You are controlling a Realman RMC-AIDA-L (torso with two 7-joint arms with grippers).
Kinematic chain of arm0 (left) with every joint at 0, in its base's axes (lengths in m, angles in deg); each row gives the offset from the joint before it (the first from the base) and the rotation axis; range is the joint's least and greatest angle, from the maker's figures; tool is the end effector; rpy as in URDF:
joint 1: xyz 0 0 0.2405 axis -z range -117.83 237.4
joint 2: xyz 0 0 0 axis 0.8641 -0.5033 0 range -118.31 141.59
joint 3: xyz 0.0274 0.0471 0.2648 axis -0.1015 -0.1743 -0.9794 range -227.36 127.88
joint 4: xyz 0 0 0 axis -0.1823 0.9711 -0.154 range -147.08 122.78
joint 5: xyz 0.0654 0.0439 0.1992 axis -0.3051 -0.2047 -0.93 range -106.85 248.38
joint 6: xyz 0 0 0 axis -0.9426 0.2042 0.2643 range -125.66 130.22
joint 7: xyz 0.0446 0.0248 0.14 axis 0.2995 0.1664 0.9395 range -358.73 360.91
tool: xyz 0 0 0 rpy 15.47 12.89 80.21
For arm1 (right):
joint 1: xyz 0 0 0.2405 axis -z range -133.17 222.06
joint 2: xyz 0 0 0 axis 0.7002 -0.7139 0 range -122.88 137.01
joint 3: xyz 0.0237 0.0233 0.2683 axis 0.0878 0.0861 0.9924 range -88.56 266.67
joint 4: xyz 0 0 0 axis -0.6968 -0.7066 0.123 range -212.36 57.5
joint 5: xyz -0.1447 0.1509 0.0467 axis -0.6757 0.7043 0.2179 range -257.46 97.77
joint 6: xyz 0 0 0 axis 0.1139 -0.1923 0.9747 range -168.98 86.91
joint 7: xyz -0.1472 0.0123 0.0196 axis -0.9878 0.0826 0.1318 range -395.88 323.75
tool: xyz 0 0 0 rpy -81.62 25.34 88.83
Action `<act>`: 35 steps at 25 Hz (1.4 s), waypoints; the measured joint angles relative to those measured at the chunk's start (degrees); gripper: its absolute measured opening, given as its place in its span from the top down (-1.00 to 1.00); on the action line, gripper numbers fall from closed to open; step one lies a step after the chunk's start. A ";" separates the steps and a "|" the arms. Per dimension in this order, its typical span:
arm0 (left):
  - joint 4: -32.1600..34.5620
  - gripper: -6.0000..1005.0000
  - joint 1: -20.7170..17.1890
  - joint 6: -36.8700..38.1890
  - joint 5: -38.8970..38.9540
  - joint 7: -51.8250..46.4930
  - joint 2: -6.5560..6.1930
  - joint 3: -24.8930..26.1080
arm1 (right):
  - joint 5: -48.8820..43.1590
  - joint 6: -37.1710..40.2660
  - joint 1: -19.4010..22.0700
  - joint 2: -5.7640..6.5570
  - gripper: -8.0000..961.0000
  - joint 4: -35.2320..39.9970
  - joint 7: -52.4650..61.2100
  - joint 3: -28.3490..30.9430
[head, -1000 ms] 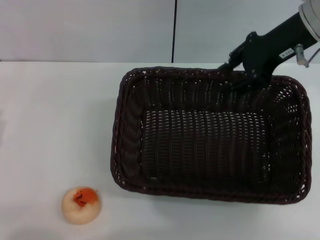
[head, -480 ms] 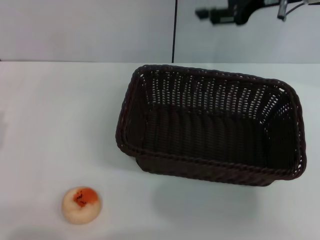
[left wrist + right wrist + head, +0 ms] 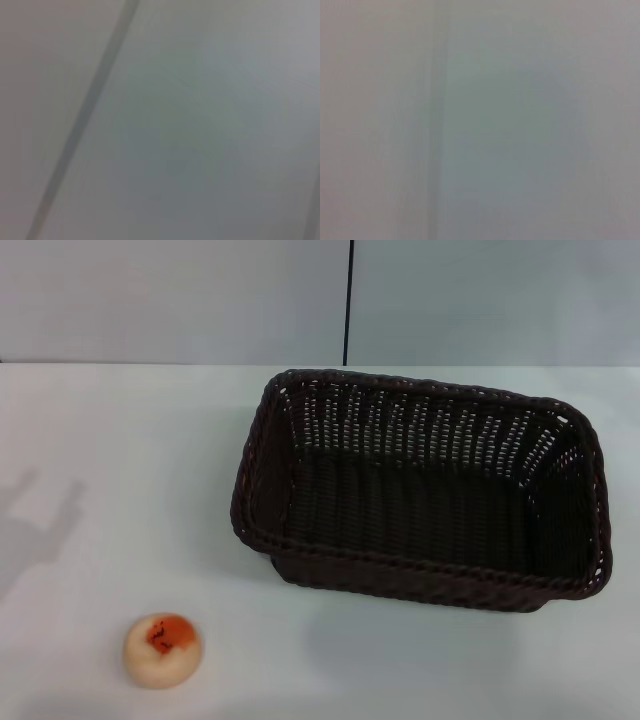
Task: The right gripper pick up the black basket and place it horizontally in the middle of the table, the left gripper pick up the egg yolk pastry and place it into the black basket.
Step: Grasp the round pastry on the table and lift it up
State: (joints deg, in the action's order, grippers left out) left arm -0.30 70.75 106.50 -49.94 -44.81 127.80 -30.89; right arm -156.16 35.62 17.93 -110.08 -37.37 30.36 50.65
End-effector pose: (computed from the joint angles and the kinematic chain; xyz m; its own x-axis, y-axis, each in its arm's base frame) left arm -0.3829 0.2057 0.0437 0.4584 -0.0585 0.8868 0.7896 -0.4311 -0.4366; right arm 0.2721 0.3885 0.0924 0.6089 0.1042 -0.7864 -0.5866 -0.6082 -0.5348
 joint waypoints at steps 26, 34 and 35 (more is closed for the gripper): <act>10.17 -0.39 -1.89 -5.34 -2.41 -9.83 -2.18 -37.71 | 13.66 2.38 6.43 2.14 -0.02 -21.53 -7.21 10.68; 9.84 -0.37 -2.43 -5.01 -4.39 -9.83 -2.01 -38.18 | 13.39 1.59 6.03 2.02 -0.02 -21.58 -7.24 10.67; 9.84 -0.37 -2.43 -5.01 -4.39 -9.83 -2.01 -38.18 | 13.39 1.56 6.01 1.98 -0.02 -21.59 -7.25 10.63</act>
State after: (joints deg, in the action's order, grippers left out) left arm 9.54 68.33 101.48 -54.33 -54.65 125.79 -69.07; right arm -142.77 37.19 23.94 -108.09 -58.95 23.11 61.27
